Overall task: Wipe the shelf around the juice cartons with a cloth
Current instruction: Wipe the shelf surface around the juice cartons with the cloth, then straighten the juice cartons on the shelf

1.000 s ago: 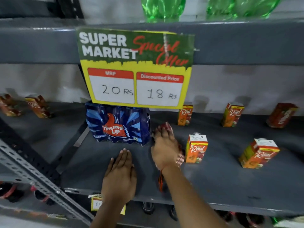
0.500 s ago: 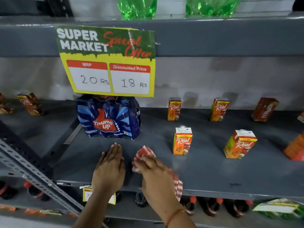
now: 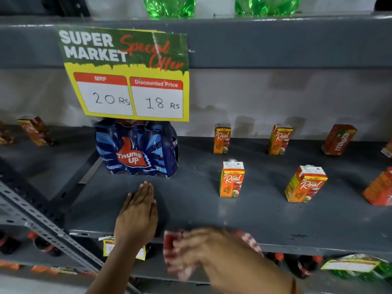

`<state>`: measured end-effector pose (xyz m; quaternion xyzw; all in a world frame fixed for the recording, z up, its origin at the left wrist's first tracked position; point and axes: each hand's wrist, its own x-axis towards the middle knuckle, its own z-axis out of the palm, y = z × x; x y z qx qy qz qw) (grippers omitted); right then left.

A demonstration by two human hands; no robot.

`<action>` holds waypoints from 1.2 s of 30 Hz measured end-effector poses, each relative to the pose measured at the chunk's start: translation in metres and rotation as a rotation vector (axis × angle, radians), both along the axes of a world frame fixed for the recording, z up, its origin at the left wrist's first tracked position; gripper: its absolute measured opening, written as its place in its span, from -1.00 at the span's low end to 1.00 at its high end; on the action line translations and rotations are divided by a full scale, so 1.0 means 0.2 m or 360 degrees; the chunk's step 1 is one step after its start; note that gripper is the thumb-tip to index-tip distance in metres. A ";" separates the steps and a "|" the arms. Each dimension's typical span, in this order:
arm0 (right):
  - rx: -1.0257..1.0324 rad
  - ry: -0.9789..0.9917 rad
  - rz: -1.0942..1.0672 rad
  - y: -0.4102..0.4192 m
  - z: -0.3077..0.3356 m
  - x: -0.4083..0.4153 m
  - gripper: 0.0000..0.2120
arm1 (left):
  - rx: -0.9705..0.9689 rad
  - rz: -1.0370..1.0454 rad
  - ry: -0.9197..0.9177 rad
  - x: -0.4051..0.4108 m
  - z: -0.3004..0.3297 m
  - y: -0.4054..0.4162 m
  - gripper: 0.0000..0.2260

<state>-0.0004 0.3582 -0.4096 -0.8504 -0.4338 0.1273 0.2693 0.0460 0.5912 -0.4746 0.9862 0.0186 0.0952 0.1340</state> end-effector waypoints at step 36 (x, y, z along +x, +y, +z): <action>0.0800 -0.0649 -0.1387 -1.53 -0.04 0.04 -0.82 | -0.1102 -0.0658 -0.0713 -0.25 0.25 -1.77 -0.74</action>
